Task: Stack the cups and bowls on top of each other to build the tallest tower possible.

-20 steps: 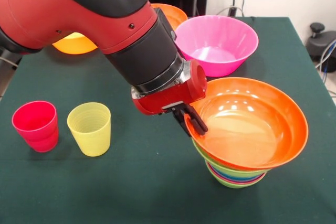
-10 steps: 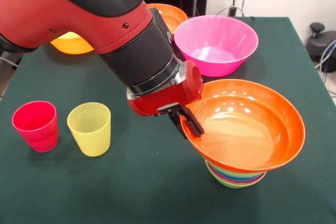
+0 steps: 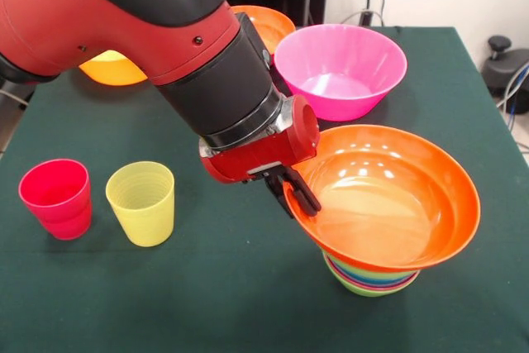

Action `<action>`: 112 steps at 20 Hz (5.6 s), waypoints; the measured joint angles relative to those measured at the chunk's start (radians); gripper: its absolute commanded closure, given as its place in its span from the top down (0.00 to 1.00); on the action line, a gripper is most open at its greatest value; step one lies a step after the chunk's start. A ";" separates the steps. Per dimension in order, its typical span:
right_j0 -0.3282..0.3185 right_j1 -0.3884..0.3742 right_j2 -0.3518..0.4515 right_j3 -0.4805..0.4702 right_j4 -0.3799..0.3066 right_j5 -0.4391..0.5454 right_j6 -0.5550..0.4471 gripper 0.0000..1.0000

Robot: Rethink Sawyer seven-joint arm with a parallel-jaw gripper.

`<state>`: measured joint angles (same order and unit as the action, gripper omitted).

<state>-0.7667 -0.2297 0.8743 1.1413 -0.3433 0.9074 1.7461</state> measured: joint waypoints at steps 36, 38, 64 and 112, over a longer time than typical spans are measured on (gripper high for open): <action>-0.008 -0.037 0.000 0.042 0.000 0.000 0.000 0.00; -0.008 -0.037 0.000 0.048 0.000 0.000 0.000 0.00; -0.007 -0.032 0.000 0.065 0.000 0.000 0.000 0.00; -0.006 -0.037 0.000 0.028 0.000 0.000 0.000 0.00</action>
<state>-0.7724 -0.2665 0.8743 1.1693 -0.3431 0.9078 1.7461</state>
